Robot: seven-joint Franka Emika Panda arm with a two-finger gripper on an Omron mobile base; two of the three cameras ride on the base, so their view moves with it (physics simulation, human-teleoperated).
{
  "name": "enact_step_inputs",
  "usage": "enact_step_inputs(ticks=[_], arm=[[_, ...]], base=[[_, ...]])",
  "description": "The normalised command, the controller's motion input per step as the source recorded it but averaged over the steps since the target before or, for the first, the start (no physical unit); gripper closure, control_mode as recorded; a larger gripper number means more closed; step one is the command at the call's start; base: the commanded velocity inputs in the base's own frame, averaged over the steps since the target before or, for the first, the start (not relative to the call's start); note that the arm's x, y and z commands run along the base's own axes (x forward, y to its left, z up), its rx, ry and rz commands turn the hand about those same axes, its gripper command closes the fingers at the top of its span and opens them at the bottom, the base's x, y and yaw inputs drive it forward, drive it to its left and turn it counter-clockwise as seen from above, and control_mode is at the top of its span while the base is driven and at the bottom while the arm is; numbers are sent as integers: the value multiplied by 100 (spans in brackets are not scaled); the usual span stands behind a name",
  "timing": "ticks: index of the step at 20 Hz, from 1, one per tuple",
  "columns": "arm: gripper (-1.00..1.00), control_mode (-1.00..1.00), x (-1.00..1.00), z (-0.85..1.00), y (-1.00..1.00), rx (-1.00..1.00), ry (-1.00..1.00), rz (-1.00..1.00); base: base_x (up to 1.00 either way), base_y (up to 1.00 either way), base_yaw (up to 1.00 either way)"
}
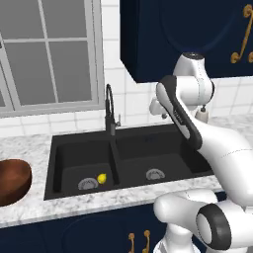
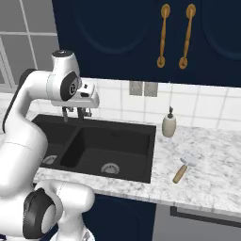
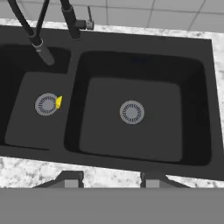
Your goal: Pick the lemon from the sink and place it in the bowl. Then pick the bowl and place it in the microwave. Then close the microwave door and press the start button.
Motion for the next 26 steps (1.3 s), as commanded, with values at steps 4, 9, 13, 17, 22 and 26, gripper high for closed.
enact_step_inputs(ticks=[4, 9, 13, 17, 22, 26], arm=[[-100, 100, 0, -1, 0, 0, 0, 0], [-100, 100, 0, 0, 0, 0, 0, 0], [-100, 100, 0, 0, 0, 0, 0, 0], [-100, 100, 0, 0, 0, 0, 0, 0], [-100, 100, 0, 0, 0, 0, 0, 0], [-100, -100, 0, -50, -14, 0, 0, 0]], base=[[-11, 45, 0], [-40, 92, 0], [-28, 69, 0], [33, 45, 0], [41, 33, 0], [0, 0, 0]])
